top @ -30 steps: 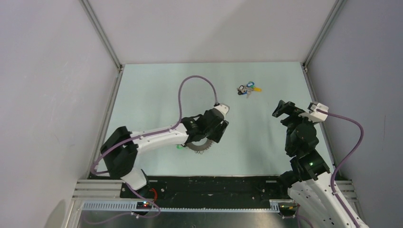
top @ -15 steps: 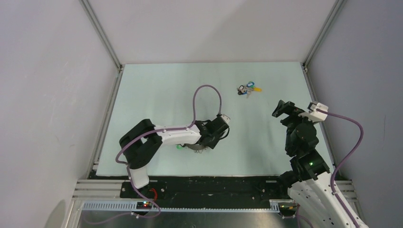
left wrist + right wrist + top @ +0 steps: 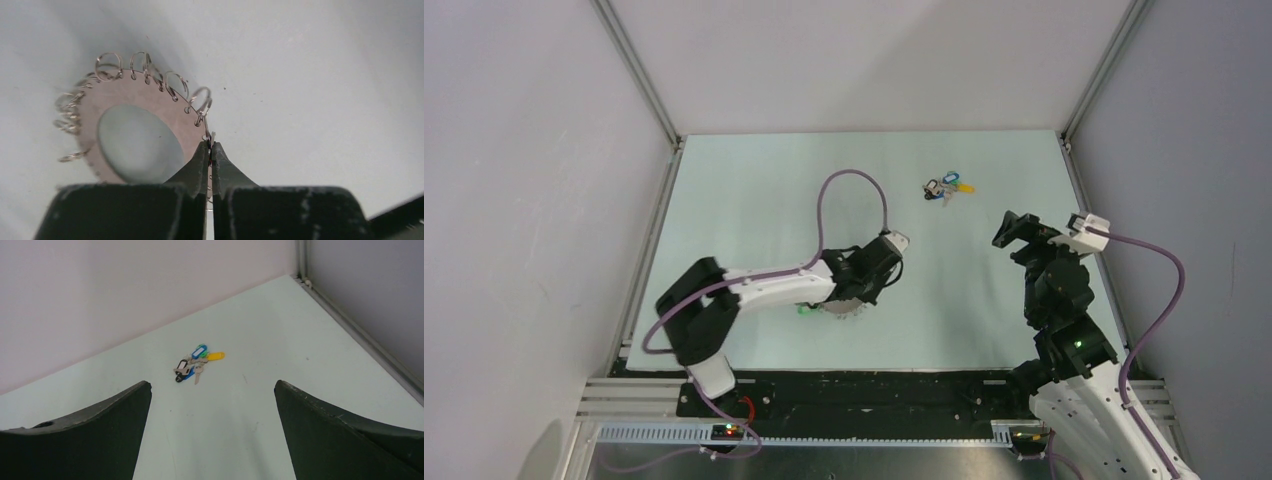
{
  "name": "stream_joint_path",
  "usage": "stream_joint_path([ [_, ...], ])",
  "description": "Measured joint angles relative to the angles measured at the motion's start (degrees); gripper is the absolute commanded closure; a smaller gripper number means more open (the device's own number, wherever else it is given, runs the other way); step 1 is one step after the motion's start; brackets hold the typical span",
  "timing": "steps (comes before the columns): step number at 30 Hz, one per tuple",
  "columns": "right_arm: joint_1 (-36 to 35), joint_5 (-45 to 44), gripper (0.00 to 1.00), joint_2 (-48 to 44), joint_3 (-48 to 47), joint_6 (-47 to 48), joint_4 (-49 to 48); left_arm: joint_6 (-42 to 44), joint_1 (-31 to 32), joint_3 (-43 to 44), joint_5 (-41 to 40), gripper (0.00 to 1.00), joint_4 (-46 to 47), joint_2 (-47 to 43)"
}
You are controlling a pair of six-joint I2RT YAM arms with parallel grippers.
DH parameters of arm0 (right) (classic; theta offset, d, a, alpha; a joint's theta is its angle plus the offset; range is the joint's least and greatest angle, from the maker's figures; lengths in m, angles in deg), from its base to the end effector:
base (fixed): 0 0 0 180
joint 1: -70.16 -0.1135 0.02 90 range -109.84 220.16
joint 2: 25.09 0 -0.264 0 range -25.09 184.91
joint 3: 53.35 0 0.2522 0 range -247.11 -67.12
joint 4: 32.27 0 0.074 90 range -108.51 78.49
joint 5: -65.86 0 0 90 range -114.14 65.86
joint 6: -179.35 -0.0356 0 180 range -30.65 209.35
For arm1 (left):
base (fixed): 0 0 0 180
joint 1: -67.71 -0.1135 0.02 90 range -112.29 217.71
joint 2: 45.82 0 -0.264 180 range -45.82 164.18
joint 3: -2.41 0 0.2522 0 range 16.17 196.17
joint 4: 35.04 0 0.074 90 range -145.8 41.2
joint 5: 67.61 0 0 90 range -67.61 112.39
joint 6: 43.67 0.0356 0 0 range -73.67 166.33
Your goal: Remove the keys from the keyring
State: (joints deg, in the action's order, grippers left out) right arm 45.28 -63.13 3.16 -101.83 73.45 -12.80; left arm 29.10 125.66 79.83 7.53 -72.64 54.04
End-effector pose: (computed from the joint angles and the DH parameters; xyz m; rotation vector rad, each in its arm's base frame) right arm 0.1235 0.0326 0.3270 0.4104 1.5057 0.0312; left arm 0.1948 -0.2939 0.1834 0.8098 2.4400 -0.1539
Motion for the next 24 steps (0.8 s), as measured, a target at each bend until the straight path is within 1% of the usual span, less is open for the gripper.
stream_joint_path([
  [2,0.0,2.45,0.1,0.0,0.0,0.09,0.04,0.57,0.0,0.0,0.37,1.0,-0.55,-4.44],
  [4,0.0,6.38,0.13,-0.02,0.04,0.31,0.02,0.98,-0.24,0.15,1.07,1.0,-0.85,-9.29],
  [8,0.0,16.68,0.13,0.0,0.83,0.98,0.04,1.18,-2.12,1.14,5.75,1.0,-0.87,-17.4],
  [11,0.0,25.33,0.13,0.09,1.29,2.25,0.24,0.74,-5.38,1.92,11.02,1.0,-0.81,-21.73],
  [15,0.0,36.65,0.12,0.17,1.7,5.2,-0.48,0.74,-9.33,2.6,15.8,1.0,-1.66,-26.32],
  [19,0.0,45.75,0.18,1.4,1.97,8.07,-2.64,1.25,-10.75,4.76,19.02,1.0,-4.46,-30.21],
  [24,-0.02,57.96,0.19,4.87,2.03,10.4,-7.85,1.84,-12.28,7.3,21.66,1.0,-6.51,-35.08],
])
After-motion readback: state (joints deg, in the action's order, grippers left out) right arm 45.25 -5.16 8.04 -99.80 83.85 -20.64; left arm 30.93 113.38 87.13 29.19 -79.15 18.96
